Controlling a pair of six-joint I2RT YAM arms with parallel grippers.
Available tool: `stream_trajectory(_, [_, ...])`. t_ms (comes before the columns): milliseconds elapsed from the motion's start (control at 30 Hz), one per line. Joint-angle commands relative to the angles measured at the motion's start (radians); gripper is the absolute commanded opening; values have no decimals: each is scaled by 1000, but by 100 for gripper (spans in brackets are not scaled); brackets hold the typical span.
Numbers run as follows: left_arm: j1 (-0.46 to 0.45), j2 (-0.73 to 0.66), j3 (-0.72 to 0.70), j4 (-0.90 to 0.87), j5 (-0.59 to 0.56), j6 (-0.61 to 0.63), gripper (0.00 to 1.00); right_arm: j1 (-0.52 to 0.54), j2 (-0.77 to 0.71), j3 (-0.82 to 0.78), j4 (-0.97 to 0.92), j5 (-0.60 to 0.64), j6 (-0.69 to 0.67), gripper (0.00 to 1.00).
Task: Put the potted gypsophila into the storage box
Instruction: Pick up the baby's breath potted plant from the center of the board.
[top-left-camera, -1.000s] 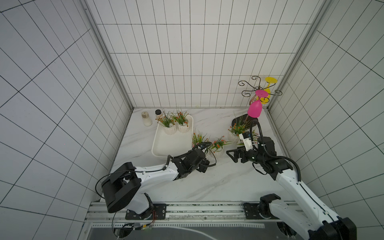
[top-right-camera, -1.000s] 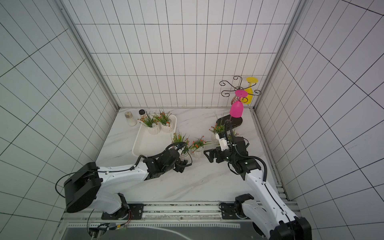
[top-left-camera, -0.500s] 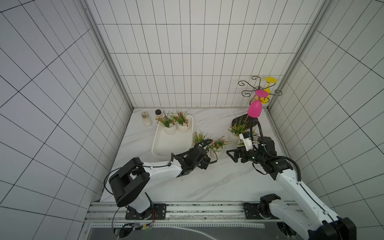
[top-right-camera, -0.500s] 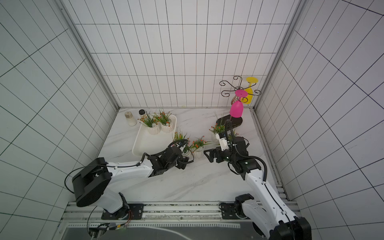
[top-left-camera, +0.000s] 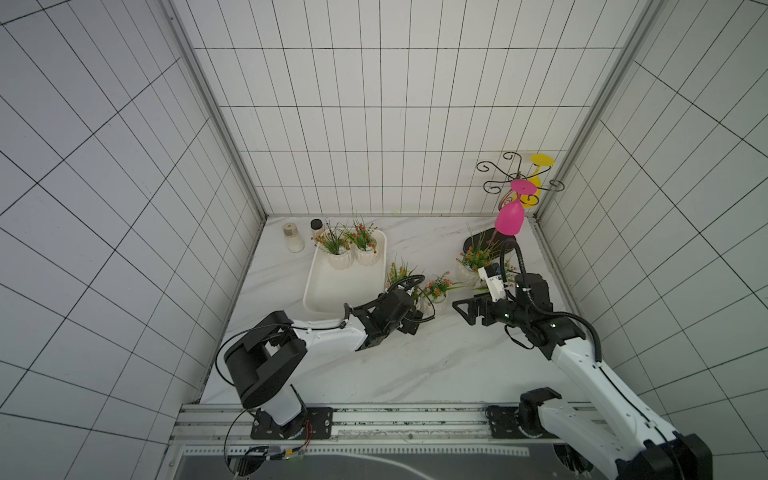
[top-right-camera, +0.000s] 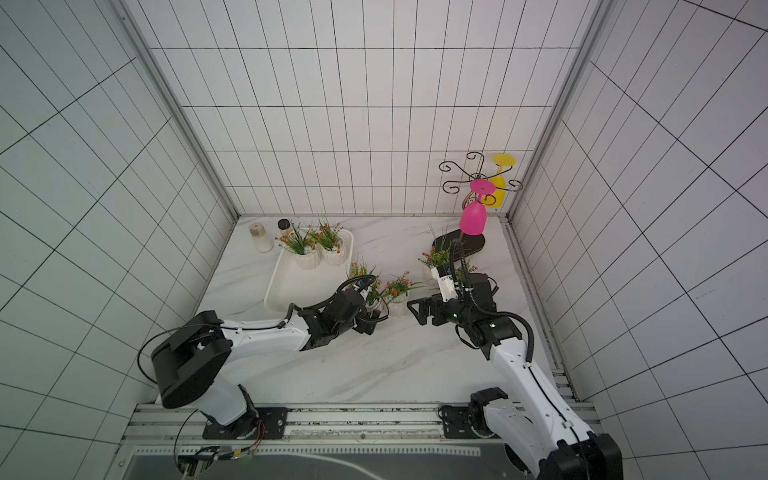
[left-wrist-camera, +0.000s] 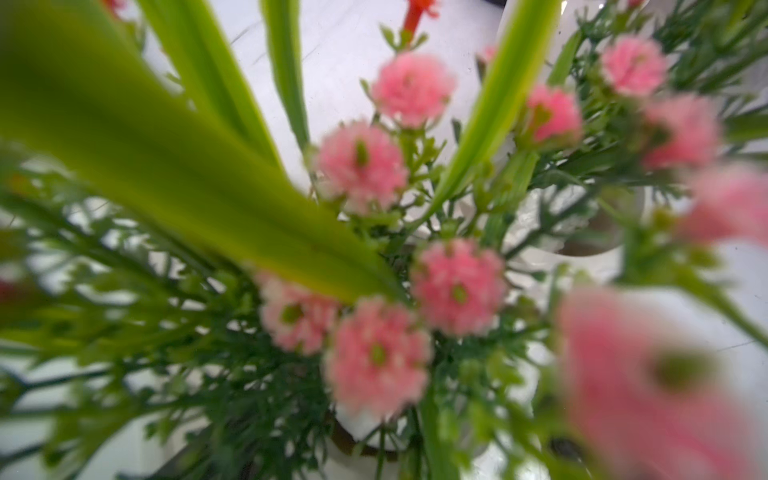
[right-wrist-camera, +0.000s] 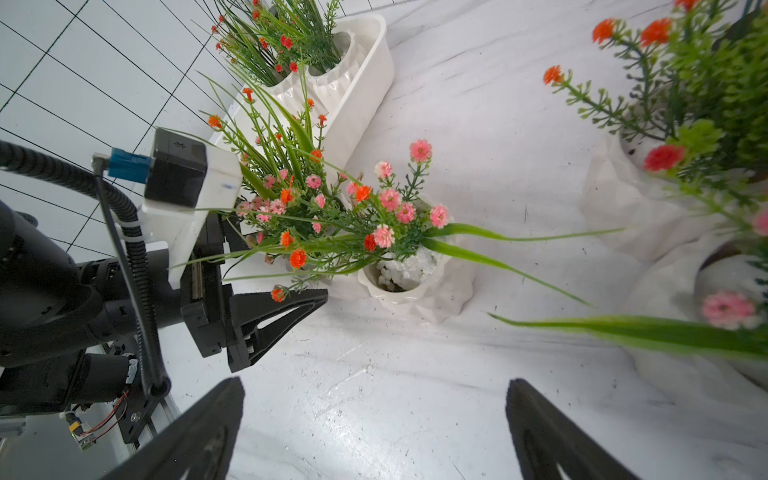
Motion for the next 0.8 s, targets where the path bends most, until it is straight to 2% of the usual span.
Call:
stream_trajectory(0, [8,23,32,53,0,-8,97,-12,0,45,10,-18,-5,99])
stream_trajectory(333, [11,68,76,73,18,-2,93,-13,2,45,10,-17,-4,99])
stream_trajectory(567, [14,84,74,86,38,-6,85,-15,2,46,10,-17,-4,99])
stream_trajectory(767, [15,78,69,88,42,-6,73,-15,2,44,10,-20,-4,99])
